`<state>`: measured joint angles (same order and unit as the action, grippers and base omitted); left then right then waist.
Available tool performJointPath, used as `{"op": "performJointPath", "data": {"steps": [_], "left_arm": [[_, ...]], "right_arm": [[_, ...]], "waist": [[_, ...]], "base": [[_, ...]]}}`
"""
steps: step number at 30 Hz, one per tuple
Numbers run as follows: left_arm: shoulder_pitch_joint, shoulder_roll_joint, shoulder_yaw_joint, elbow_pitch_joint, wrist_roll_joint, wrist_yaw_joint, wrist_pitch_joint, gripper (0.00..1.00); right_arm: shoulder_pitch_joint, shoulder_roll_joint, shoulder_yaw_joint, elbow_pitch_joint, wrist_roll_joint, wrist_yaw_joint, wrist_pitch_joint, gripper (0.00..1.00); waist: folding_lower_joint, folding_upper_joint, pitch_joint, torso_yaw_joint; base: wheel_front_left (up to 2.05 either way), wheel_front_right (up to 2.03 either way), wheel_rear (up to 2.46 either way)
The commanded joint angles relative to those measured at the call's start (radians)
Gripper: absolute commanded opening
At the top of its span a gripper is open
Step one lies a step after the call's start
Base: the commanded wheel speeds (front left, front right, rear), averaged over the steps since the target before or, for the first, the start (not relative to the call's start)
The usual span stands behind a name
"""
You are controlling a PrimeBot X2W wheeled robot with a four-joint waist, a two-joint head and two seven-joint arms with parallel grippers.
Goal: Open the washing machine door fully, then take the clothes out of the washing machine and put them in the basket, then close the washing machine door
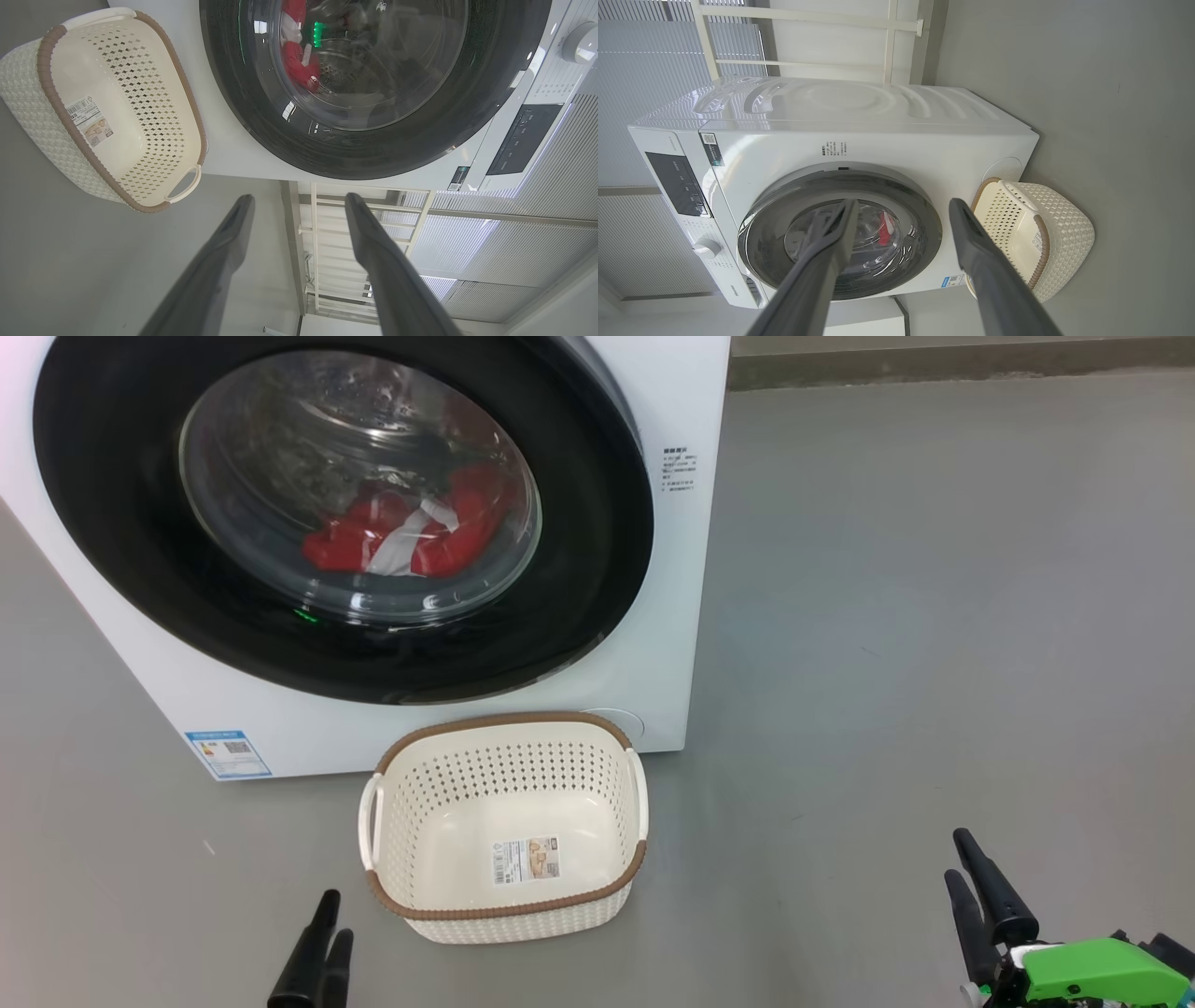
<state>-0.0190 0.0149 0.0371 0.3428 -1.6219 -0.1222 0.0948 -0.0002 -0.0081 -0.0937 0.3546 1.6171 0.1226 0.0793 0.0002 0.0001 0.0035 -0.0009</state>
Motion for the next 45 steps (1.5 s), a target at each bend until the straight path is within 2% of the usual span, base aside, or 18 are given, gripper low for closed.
{"op": "performJointPath", "data": {"steps": [1,7,14,24,29,37,45], "left_arm": [[-0.043,0.012,-0.004,-0.025,0.000,-0.001,-0.009,1.00],[-0.059,0.018,-0.025,-0.026,0.024,-0.001,-0.030,1.00],[-0.085,0.029,-0.060,-0.011,0.090,-0.002,-0.058,1.00],[-0.110,0.025,-0.074,-0.018,0.238,0.016,-0.088,1.00],[-0.126,0.025,-0.086,-0.012,0.324,0.025,-0.106,1.00],[-0.150,0.027,-0.111,-0.005,0.453,0.042,-0.130,1.00],[-0.171,0.032,-0.126,-0.010,0.586,0.061,-0.153,1.00]], "right_arm": [[-0.048,-0.013,0.009,-0.026,-0.015,0.001,-0.009,1.00],[-0.062,-0.014,0.019,-0.022,-0.052,0.001,-0.024,1.00],[-0.081,-0.015,0.026,-0.020,-0.145,0.002,-0.045,1.00],[-0.106,-0.018,0.031,-0.020,-0.311,0.002,-0.074,1.00],[-0.121,-0.020,0.035,-0.024,-0.444,0.003,-0.092,1.00],[-0.134,-0.022,0.037,-0.035,-0.596,0.003,-0.116,1.00],[-0.150,-0.024,0.041,-0.046,-0.713,0.004,-0.139,1.00]], "waist": [[-0.0001,-0.0001,0.001,0.000],[-0.0002,-0.0001,0.003,-0.001],[-0.0002,-0.0001,0.004,-0.002],[-0.0002,-0.0001,0.005,-0.002],[-0.0002,-0.0001,0.007,-0.004],[-0.0002,-0.0001,0.009,-0.004],[-0.0002,-0.0001,0.012,-0.006]], "base": [[0.00,0.00,0.00],[0.00,0.00,0.00],[0.00,0.00,0.00],[0.00,0.00,0.00],[0.00,0.00,0.00],[0.00,0.00,0.00],[0.00,0.00,0.00]]}}
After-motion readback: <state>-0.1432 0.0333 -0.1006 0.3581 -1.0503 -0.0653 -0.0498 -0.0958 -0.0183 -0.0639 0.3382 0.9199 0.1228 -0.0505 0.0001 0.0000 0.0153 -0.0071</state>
